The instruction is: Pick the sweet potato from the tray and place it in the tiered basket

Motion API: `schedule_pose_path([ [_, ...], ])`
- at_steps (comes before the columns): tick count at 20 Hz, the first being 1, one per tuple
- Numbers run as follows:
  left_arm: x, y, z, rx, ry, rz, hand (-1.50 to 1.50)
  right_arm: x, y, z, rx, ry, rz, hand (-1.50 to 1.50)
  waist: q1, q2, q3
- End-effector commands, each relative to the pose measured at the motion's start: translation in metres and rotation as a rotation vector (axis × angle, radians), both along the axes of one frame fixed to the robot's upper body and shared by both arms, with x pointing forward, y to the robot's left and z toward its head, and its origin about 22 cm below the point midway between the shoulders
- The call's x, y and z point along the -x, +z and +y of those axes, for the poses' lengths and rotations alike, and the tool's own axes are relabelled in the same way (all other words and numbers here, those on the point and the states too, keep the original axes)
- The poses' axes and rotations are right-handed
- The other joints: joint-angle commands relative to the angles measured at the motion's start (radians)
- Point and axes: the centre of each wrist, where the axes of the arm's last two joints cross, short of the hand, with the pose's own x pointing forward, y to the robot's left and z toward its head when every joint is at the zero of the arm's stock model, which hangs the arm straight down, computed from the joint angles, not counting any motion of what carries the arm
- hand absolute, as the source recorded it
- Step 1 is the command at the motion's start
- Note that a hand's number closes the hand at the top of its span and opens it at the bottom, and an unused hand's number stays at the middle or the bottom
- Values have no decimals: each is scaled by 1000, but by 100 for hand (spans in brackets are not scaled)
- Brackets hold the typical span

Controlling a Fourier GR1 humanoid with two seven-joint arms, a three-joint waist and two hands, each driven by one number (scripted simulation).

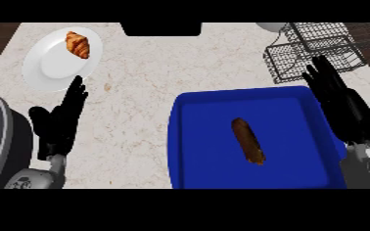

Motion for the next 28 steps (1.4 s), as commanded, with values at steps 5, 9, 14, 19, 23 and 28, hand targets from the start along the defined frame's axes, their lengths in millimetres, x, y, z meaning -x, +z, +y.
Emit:
schedule_pose_path([
  [5, -14, 17, 31, -237, -7, -116, 0, 14, 28, 52, 354, -30, -239, 150, -7, -39, -1],
  [9, -4, 14, 39, -239, 35, -75, 0, 28, 10, -29, 648, -512, -152, -150, -90, -50, -11],
  [14, -4, 14, 47, -268, 0, -78, 0, 79, -3, 24, 711, -619, -258, -150, -60, -48, -4],
  [19, -13, 22, 46, -282, 6, -100, 0, 106, 16, 44, 938, -510, -128, -150, -39, -39, -9],
  [23, -7, 18, 42, -281, -42, -102, 0, 120, 14, 50, 1177, -365, 70, -150, -8, -34, -11],
  [28, -17, 29, 35, -263, -80, -113, 0, 126, 42, 84, 1323, -345, 214, -150, 17, -30, -8],
])
